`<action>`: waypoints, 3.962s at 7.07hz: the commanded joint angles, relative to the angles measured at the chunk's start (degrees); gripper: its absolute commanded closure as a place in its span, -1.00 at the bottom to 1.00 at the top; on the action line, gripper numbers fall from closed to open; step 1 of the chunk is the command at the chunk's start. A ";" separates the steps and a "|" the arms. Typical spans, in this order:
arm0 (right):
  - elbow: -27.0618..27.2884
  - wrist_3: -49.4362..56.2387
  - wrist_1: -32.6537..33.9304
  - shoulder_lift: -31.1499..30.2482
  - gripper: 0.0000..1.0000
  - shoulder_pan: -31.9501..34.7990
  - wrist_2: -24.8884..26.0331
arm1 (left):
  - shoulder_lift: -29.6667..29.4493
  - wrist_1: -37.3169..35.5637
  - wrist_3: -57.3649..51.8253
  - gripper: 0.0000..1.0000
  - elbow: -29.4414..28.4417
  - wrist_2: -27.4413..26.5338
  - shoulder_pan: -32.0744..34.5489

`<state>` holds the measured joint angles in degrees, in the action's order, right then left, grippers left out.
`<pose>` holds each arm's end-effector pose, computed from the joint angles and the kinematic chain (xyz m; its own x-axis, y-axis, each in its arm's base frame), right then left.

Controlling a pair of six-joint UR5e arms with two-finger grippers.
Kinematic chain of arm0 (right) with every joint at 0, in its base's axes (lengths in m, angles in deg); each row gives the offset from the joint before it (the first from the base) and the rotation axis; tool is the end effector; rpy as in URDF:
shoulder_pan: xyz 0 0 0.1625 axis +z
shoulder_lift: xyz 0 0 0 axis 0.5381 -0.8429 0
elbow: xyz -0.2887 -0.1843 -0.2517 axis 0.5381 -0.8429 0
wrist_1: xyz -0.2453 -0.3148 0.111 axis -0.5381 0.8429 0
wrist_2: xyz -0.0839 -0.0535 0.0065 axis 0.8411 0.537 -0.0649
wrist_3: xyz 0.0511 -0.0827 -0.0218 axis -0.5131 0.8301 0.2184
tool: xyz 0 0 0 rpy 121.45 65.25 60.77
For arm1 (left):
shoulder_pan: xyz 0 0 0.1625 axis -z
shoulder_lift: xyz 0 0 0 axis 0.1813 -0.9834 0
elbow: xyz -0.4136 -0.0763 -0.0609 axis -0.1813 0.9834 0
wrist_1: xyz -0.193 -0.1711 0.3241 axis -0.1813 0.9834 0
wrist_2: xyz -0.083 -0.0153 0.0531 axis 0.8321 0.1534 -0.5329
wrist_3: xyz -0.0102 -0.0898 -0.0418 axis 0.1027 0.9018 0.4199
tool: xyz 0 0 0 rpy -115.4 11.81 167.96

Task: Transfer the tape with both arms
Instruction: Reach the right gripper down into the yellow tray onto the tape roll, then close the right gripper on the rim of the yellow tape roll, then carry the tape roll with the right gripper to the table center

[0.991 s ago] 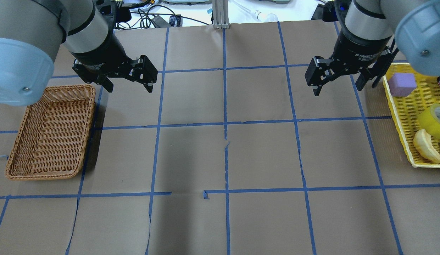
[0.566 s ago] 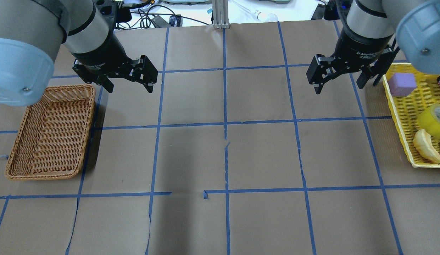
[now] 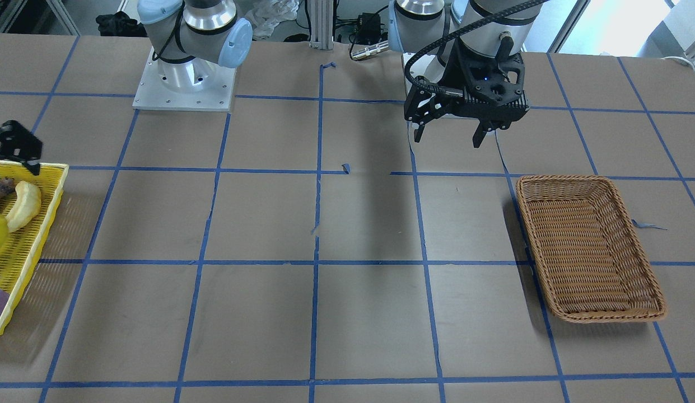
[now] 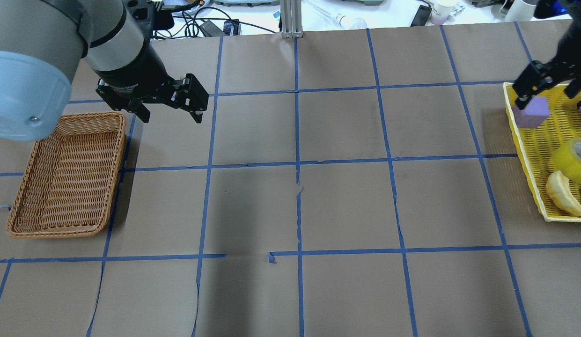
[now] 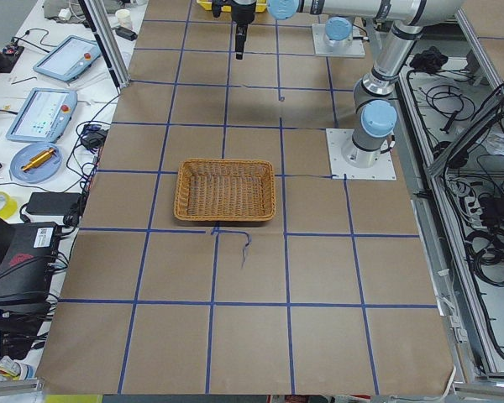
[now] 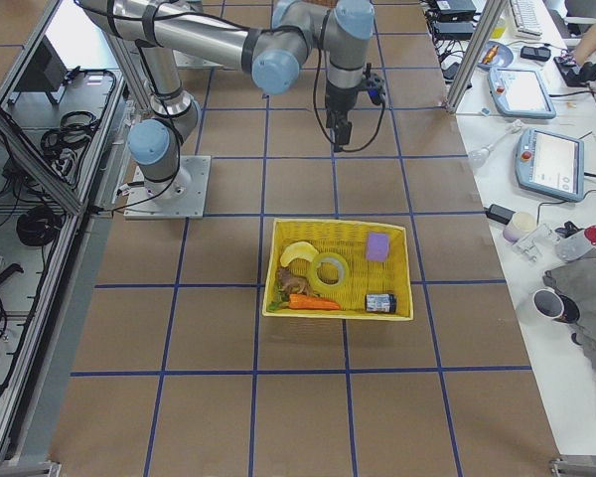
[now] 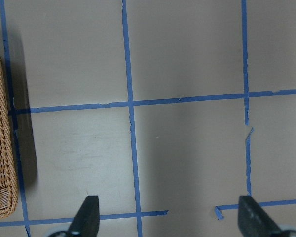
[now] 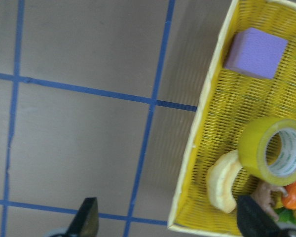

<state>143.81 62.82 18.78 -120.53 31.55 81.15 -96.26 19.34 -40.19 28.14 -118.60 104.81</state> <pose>-0.1178 -0.5326 0.4380 -0.9781 -0.2032 0.0442 -0.2009 0.9783 0.0510 -0.1717 -0.4723 0.4941 -0.9978 0.0632 0.0209 0.0616 0.9956 -0.0705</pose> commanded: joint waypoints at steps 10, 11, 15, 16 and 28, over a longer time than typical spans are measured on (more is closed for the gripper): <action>2.27 17.49 9.59 21.38 0.13 -19.81 -7.66 | 0.40 0.58 -0.03 -1.00 0.08 -0.01 0.03; 2.19 17.66 9.67 21.29 0.85 -19.81 -7.49 | 0.57 1.11 -0.03 -1.00 0.17 -0.01 -0.23; 1.66 15.48 8.45 15.78 1.00 -18.94 -6.35 | 0.57 0.94 -0.12 -1.00 0.52 -2.71 0.21; 1.66 12.33 7.14 11.14 1.00 -16.23 -5.82 | 0.66 0.94 -0.12 -1.00 0.44 -2.12 0.21; 17.03 -75.93 36.04 12.14 1.00 53.83 -5.20 | 1.19 1.55 -1.08 -1.00 0.70 -2.38 -0.67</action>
<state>158.61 -10.83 52.87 -108.83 83.32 76.10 -95.16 20.69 -40.62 28.90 -120.92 104.20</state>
